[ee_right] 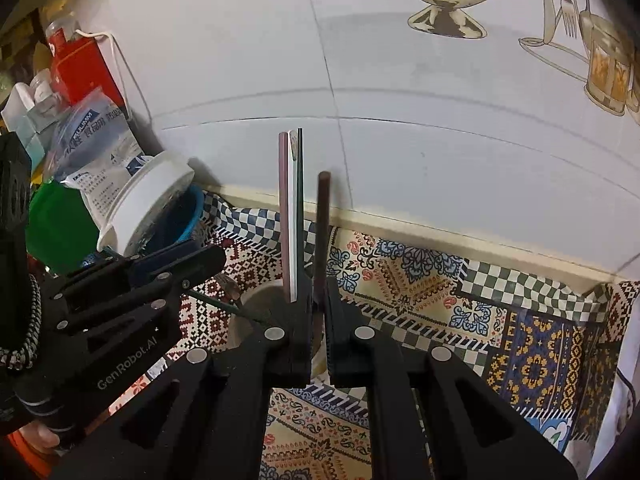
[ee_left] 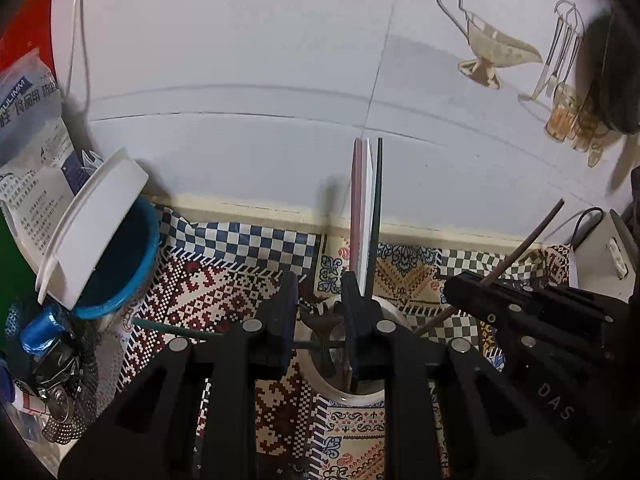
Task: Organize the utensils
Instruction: 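Lower the fork and chopstick into the cup and open both tools, then move both tools back toward the utensil pile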
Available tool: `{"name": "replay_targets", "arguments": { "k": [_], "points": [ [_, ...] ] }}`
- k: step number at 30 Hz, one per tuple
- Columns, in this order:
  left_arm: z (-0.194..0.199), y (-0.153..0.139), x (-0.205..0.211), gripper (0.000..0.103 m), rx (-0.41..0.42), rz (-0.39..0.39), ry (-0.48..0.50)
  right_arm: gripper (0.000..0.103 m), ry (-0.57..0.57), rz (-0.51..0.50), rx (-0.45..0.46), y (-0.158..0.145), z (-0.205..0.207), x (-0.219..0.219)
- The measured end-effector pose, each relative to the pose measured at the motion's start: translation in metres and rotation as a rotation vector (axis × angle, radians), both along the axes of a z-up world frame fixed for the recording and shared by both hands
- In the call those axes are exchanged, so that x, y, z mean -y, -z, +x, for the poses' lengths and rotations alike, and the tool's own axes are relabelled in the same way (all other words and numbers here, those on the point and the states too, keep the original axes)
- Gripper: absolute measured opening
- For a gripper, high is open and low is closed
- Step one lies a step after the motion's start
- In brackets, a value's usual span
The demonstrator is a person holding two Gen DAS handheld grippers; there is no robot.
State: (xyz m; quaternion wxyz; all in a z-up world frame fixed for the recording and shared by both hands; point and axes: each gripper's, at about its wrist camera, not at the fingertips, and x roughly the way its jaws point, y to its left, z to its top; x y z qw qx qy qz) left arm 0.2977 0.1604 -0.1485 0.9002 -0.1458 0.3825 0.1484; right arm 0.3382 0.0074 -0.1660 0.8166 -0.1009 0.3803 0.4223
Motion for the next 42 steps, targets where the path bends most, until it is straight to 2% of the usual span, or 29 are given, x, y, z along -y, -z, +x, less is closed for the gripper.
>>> {"name": "replay_targets", "arguments": {
  "k": [5,9,13,26,28,34,42],
  "points": [
    [-0.002,0.0,0.002,0.021,-0.011,0.01,0.002,0.006,-0.013,-0.017,-0.017,0.001,0.0,-0.002],
    [-0.006,-0.009,0.004,0.021,0.007,0.021,0.008,0.012,-0.022,-0.024,-0.028,0.0,-0.002,0.0],
    [-0.013,-0.021,0.007,0.021,0.028,0.037,0.014,0.018,-0.023,-0.015,-0.009,-0.009,-0.01,0.007],
    [-0.048,-0.064,0.039,0.03,0.106,0.056,0.066,0.019,0.011,0.054,0.111,-0.056,-0.048,0.053],
    [-0.056,-0.067,0.046,0.033,0.112,0.066,0.072,0.022,0.027,0.069,0.124,-0.062,-0.053,0.063],
    [-0.075,-0.063,0.061,0.041,0.104,0.056,0.103,0.042,0.099,0.095,0.181,-0.068,-0.068,0.094],
    [-0.09,-0.045,0.075,0.044,0.06,0.026,0.126,0.043,0.195,0.067,0.143,-0.05,-0.075,0.129]
  ]
}}
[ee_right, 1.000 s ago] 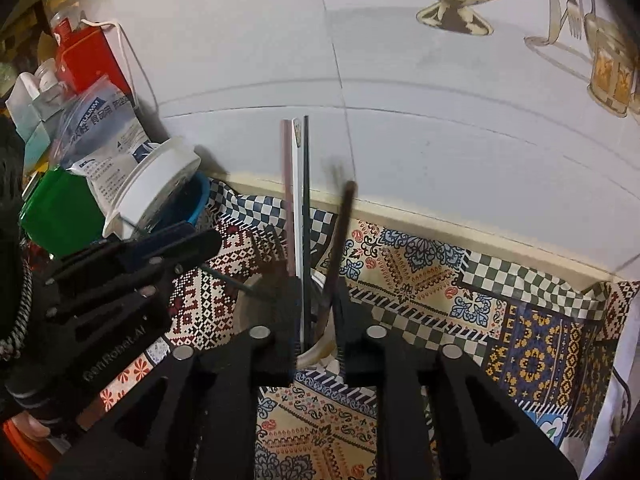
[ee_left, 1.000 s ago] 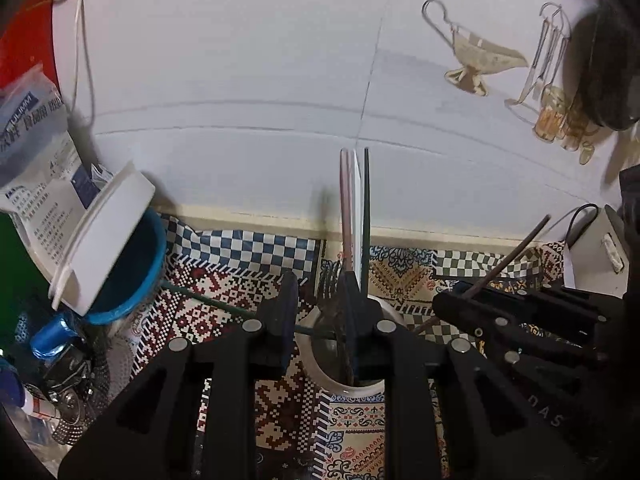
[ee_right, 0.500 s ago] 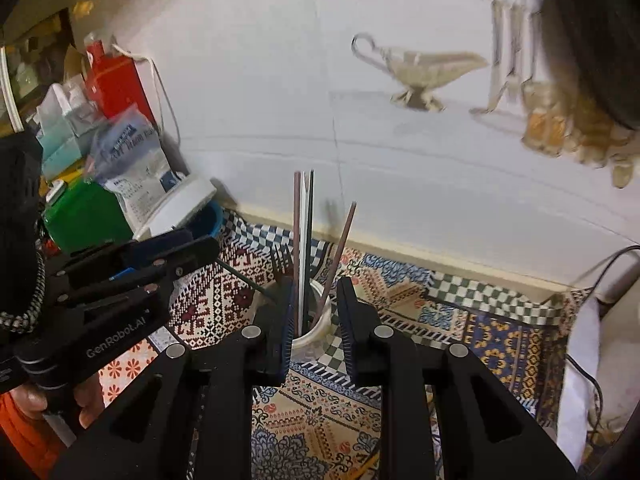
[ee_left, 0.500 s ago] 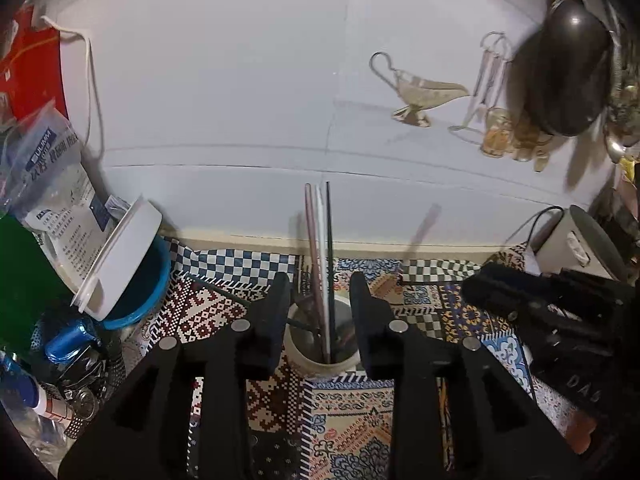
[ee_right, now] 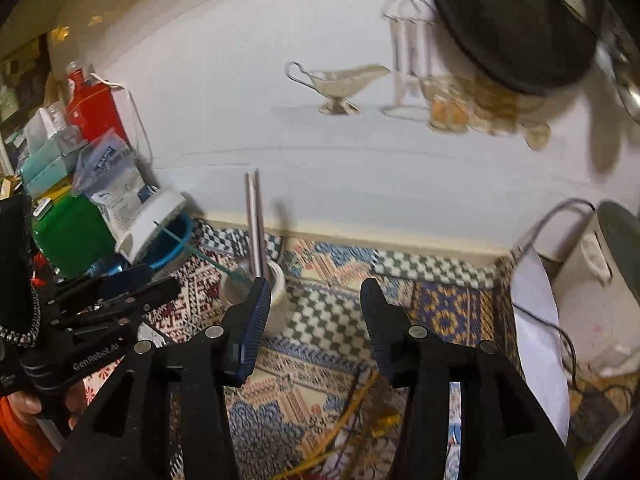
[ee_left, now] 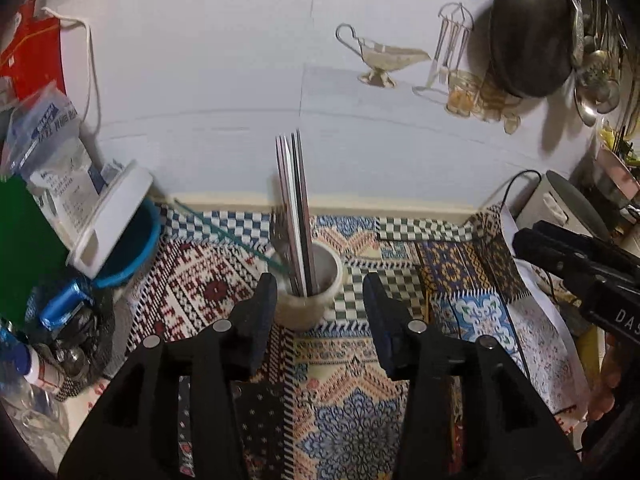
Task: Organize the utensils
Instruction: 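Move both tools back toward the utensil pile, then grasp a brown chopstick with the left tool while the right tool grasps a dark chopstick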
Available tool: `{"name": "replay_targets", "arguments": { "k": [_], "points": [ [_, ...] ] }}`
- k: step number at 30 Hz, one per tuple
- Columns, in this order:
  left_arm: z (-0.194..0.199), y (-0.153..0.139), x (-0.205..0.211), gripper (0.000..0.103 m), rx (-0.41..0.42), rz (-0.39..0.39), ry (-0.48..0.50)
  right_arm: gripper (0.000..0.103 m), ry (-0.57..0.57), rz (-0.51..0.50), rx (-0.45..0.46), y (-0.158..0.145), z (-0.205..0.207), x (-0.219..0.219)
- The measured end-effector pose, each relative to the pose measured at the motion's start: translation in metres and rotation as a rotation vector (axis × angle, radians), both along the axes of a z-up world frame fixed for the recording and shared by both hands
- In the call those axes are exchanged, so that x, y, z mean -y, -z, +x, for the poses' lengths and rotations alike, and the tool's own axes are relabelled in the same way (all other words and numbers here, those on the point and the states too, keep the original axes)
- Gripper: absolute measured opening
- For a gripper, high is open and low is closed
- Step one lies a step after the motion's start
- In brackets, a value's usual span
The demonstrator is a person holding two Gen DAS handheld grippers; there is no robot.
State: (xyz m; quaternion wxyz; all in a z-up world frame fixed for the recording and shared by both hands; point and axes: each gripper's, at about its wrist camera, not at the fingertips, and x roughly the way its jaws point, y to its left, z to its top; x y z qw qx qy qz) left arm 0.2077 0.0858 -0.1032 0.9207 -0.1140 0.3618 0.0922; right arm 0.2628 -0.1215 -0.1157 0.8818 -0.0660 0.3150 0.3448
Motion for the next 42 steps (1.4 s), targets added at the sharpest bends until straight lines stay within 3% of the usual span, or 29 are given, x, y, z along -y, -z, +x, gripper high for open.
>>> {"name": "replay_targets", "arguments": {
  "k": [8,18,23,26,28,29,42],
  "points": [
    [-0.005,0.036,0.019,0.048,-0.087,-0.026,0.042,0.043,0.093,-0.029,-0.089,0.033,-0.001,0.037],
    [0.001,0.1,0.052,0.048,-0.248,-0.066,0.12,0.043,0.172,-0.147,-0.351,0.138,0.009,0.064],
    [0.002,0.122,0.064,0.048,-0.307,-0.073,0.14,0.043,0.167,-0.148,-0.465,0.172,0.012,0.063],
    [0.003,0.13,0.068,0.048,-0.328,-0.069,0.153,0.038,0.166,-0.147,-0.474,0.18,0.015,0.06],
    [0.002,0.133,0.069,0.048,-0.333,-0.066,0.155,0.025,0.16,-0.154,-0.479,0.183,0.019,0.056],
    [0.002,0.134,0.069,0.048,-0.337,-0.066,0.157,0.023,0.162,-0.157,-0.485,0.185,0.022,0.054],
    [0.013,0.141,0.07,0.048,-0.363,-0.062,0.172,0.016,0.12,-0.193,-0.499,0.193,0.038,0.041]
  ]
}}
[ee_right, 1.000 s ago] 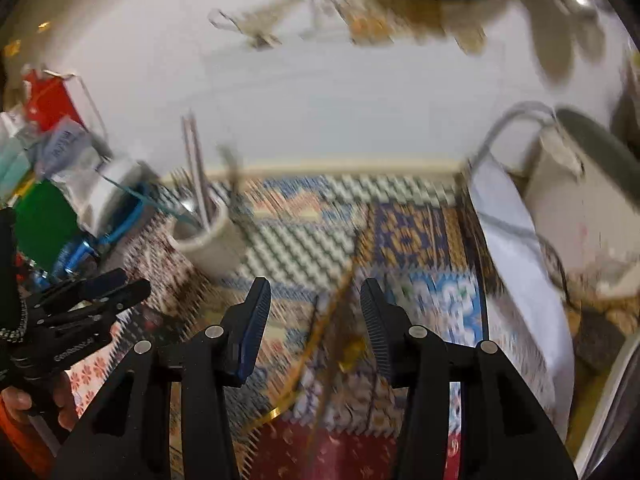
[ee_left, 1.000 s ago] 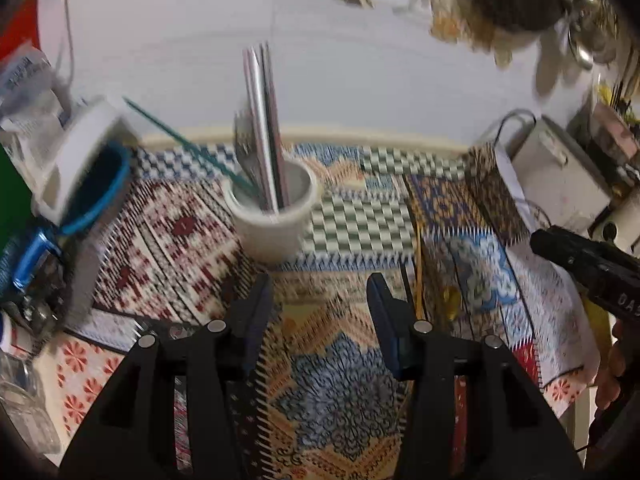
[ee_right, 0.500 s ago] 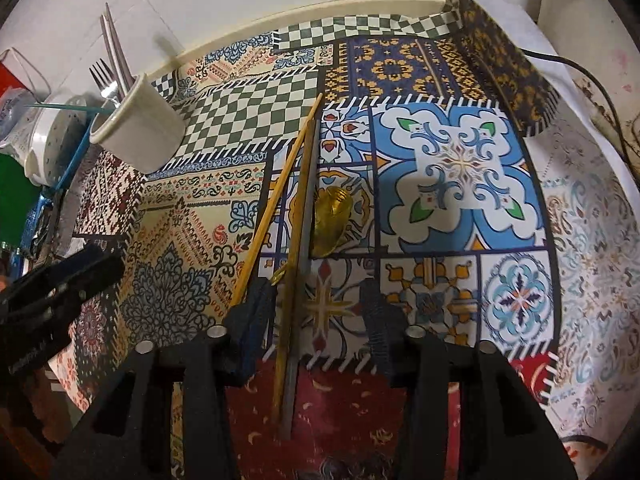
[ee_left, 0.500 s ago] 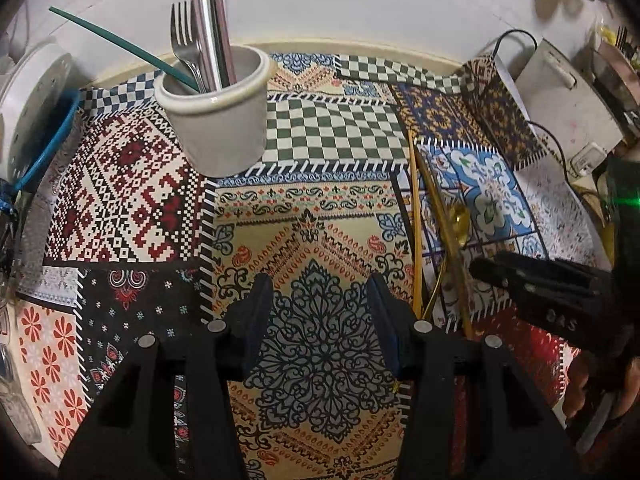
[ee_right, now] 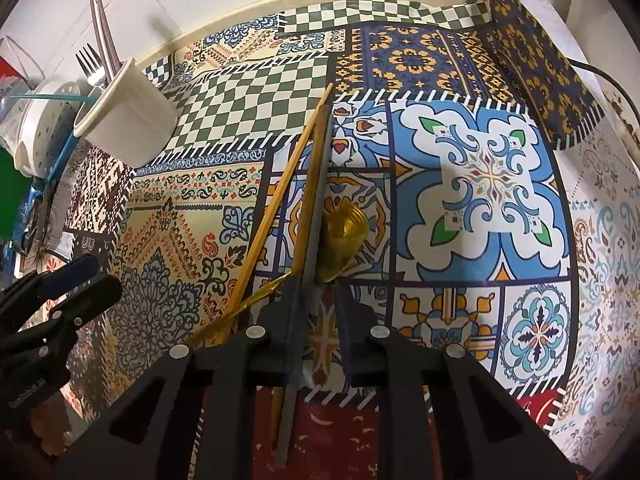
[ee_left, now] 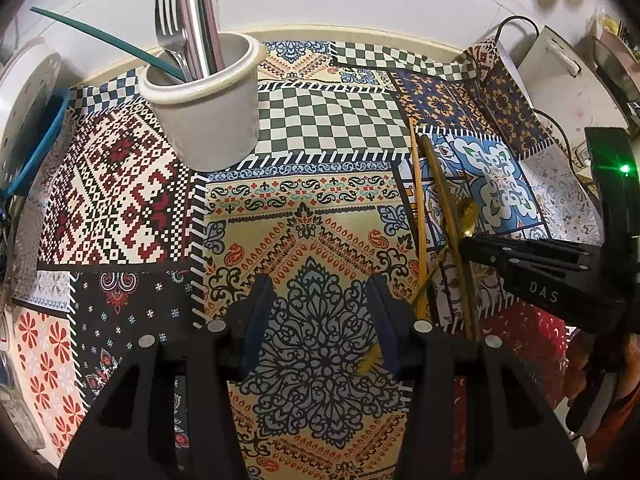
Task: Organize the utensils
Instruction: 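Grasp a brown chopstick with the left tool while the right tool grasps a dark chopstick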
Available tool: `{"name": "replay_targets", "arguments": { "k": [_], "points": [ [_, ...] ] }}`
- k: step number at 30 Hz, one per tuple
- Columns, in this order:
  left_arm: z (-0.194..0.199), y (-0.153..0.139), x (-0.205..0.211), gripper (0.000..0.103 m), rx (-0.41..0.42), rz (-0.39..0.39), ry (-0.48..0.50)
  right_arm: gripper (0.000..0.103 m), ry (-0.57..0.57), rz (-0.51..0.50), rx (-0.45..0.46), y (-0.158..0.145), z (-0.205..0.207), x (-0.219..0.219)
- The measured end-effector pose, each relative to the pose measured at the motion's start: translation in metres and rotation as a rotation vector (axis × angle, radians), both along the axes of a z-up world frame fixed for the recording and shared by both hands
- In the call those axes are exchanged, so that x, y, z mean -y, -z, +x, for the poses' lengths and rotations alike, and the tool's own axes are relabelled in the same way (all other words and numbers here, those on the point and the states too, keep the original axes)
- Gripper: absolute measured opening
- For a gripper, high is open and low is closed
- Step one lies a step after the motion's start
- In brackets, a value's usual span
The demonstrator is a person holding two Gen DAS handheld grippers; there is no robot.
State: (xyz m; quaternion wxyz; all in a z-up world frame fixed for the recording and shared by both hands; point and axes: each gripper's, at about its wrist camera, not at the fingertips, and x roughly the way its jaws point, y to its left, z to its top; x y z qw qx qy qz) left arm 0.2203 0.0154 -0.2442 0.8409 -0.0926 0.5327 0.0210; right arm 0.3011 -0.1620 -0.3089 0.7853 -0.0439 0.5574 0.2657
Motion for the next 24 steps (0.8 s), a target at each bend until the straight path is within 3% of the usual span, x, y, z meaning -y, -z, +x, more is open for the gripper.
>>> {"name": "replay_targets", "arguments": {
  "k": [14,24],
  "points": [
    [0.025,-0.002,0.015,0.048,0.0,-0.004,0.04,0.007,-0.043,-0.037,0.008,0.005,-0.002,0.002],
    [0.043,0.008,0.025,0.048,-0.041,-0.073,0.061,0.005,-0.026,-0.008,0.006,0.004,0.001,0.003]
  ]
}}
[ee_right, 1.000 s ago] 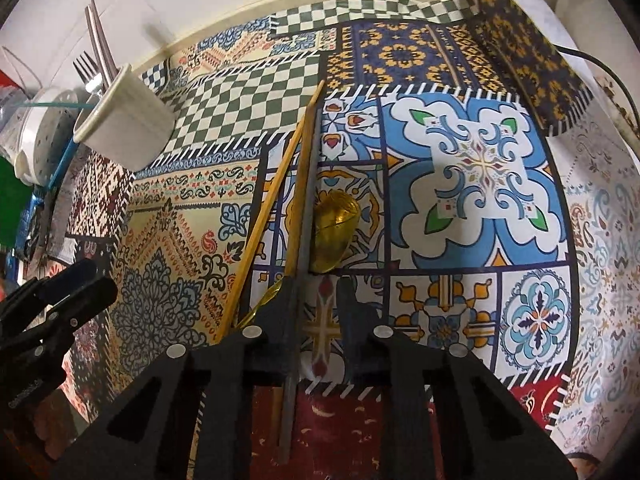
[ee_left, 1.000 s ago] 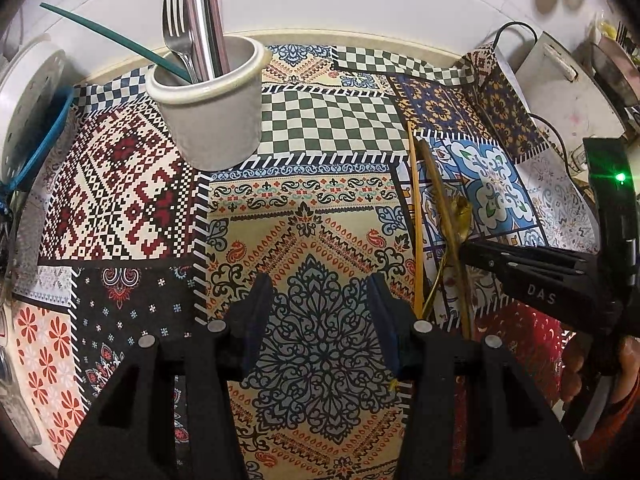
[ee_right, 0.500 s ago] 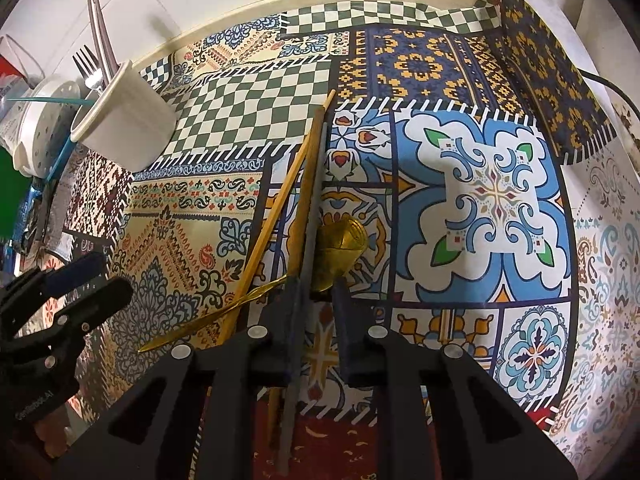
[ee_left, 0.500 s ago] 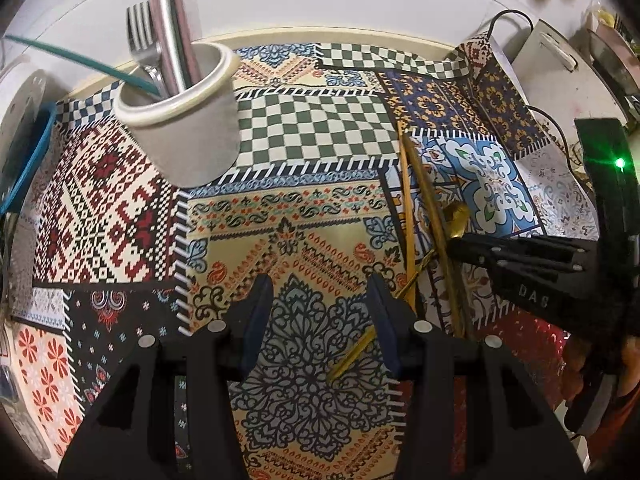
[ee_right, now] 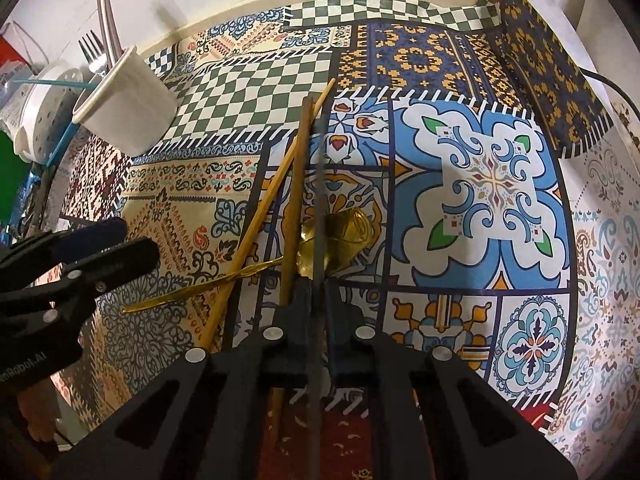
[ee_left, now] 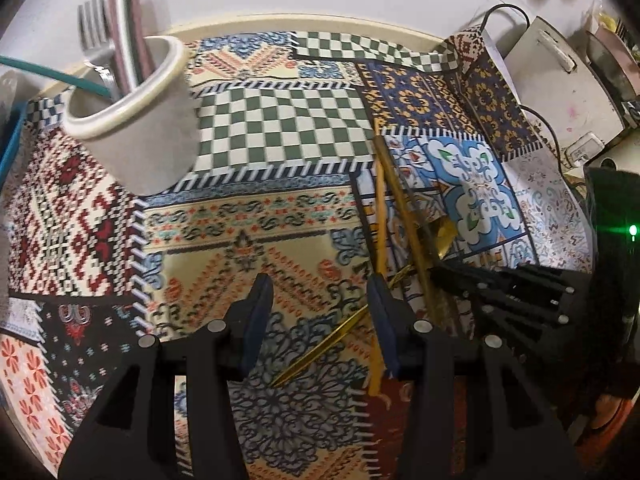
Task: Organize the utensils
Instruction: 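Grasp a brown chopstick with the left tool while the right tool grasps a dark chopstick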
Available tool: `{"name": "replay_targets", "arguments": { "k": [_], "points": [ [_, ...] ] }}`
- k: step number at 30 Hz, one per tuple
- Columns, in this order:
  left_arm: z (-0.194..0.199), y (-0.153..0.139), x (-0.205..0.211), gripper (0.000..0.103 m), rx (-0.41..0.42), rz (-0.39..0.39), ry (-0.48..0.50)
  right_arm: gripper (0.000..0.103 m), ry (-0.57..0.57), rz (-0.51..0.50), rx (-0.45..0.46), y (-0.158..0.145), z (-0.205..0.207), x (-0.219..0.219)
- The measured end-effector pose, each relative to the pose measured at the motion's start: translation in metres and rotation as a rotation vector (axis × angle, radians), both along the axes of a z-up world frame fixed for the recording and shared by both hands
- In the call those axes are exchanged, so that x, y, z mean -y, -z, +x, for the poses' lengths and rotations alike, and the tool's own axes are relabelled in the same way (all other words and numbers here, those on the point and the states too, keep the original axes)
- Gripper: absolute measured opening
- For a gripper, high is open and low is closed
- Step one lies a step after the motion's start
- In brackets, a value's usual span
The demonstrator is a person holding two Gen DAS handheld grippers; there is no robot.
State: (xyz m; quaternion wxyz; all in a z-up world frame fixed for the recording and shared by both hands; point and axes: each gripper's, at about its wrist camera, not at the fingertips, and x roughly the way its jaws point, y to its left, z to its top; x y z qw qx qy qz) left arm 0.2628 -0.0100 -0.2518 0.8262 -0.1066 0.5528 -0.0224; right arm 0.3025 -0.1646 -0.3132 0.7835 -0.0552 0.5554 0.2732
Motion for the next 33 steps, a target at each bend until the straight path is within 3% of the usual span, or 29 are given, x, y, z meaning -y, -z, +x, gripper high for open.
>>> {"name": "replay_targets", "arguments": {
  "k": [10,16,23,27,30,33],
  "points": [
    [0.038,0.006,0.038,0.047,-0.02,-0.011,0.081,0.005,0.086,0.066,0.028,-0.028,0.004,0.042],
    [0.059,0.016,0.06,0.029,-0.051,-0.027,0.139,0.006,0.126,0.089,0.06,-0.041,0.006,0.056],
    [0.08,0.032,0.056,0.022,-0.104,-0.075,0.09,0.006,0.145,0.109,0.072,-0.045,0.005,0.063],
    [0.084,0.031,0.058,0.021,-0.088,-0.054,0.089,0.006,0.147,0.113,0.079,-0.048,0.005,0.064],
    [0.087,0.031,0.063,0.011,-0.076,-0.02,0.094,0.006,0.147,0.117,0.085,-0.049,0.005,0.064],
    [0.088,0.031,0.062,0.008,-0.074,-0.024,0.085,0.006,0.145,0.123,0.092,-0.052,0.004,0.062]
  ]
}}
